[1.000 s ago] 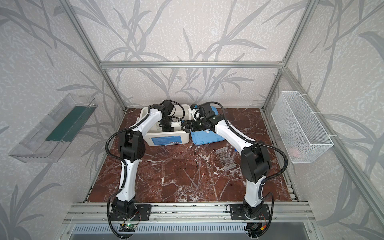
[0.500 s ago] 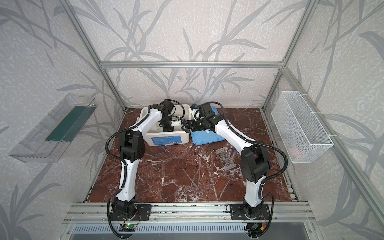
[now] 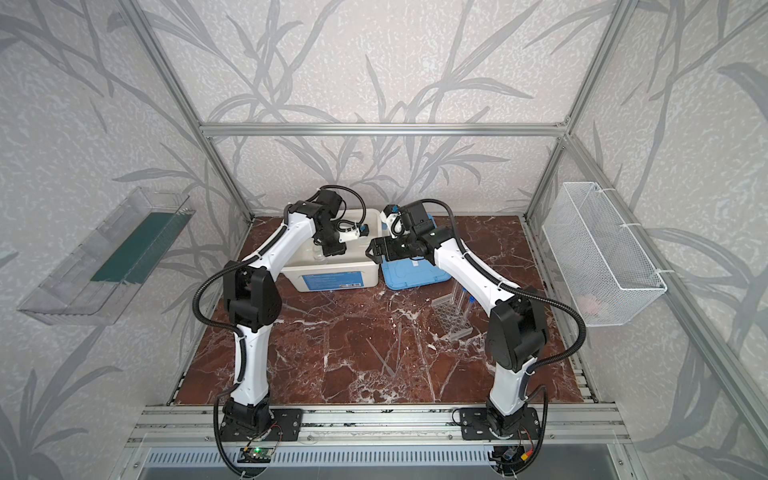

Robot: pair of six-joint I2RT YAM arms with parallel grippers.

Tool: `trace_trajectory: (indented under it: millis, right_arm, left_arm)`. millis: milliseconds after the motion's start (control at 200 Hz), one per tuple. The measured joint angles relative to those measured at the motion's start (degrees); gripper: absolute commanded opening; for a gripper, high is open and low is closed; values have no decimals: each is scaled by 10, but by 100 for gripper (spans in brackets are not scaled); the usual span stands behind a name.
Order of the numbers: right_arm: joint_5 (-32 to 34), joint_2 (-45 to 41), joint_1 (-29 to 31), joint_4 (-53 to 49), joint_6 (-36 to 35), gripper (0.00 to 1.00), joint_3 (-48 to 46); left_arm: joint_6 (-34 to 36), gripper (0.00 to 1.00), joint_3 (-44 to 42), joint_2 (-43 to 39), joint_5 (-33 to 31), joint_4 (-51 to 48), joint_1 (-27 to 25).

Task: Organize the chemistry lab equipment
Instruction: 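Open the left gripper to release the rod and raise it from the bin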

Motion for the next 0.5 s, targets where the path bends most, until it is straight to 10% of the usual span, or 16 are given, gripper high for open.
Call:
trace_trajectory:
  millis: [205,285,500]
  right_arm:
    - [19,-70,0,-13,-1,96,-5]
    - [28,-110,0,-13,0,98,-20]
    - [46,-223,0,-28,-3,99,-98]
  left_arm:
    - [-18,53,-38,-88,-22,60,-9]
    - [-34,81,-74,-129,-28,96,-16]
    - [-69,100,-289,-293,-99,309,-81]
